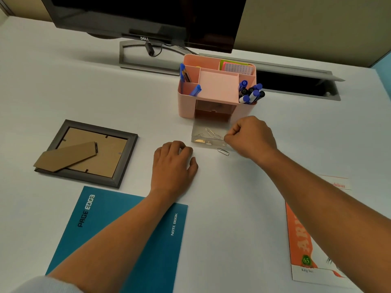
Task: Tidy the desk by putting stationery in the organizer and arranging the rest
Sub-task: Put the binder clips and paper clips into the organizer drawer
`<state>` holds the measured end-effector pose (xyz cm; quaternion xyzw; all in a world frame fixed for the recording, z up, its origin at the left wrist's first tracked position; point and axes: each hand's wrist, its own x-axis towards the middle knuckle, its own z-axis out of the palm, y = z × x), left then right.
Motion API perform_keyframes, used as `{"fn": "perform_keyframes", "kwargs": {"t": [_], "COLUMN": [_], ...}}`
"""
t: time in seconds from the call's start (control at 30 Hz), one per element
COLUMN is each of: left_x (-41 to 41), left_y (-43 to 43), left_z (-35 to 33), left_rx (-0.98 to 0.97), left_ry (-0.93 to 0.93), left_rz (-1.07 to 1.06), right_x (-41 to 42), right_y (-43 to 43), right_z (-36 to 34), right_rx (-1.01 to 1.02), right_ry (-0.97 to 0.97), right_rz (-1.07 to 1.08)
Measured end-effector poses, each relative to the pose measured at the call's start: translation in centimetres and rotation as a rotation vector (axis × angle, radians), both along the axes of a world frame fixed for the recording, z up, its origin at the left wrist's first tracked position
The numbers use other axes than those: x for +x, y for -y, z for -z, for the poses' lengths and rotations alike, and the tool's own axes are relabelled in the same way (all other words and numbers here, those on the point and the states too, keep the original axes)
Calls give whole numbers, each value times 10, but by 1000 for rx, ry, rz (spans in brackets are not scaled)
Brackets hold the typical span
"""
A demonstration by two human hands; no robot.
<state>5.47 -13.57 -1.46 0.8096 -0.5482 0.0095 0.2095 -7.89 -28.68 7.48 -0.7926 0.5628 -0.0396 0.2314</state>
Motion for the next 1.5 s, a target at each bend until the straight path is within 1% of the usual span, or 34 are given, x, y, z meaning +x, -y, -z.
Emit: {"fn": "perform_keyframes", "kwargs": {"t": [0.13,0.27,0.57,0.8,0.9,1.07,1.23,1.3,1.5], "left_x": [0,-1,-2,-3,-3,-3,-3,-3,-3], "left_y": [0,0,0,0,0,-1,0,0,0], "left_z": [1,-1,-2,-3,-2,-3,-3,-3,-4], "left_rx": [-15,-17,-7,9,5,-5,10,14,9], "left_ry": [9,17,27,22,24,29,31,29,28], "left_rz": [-1,-5,-8,-11,-12,-15,-13,-15,-17], "right_x": [-18,-23,-18,-14,-15,-16,-19,-19,-16], "right_y": [-14,-27,-32,-30,-29,-28,-31,-31,-32], "right_z": [17,32,40,44,44,43,41,41,37], "right_rx": [58,60,3,28,57,174,98,100,228], "right_ry": [-29,-28,-2,65,41,-41,9,10,-109], "right_rz": [79,124,98,118,110,121,120,134,92]}}
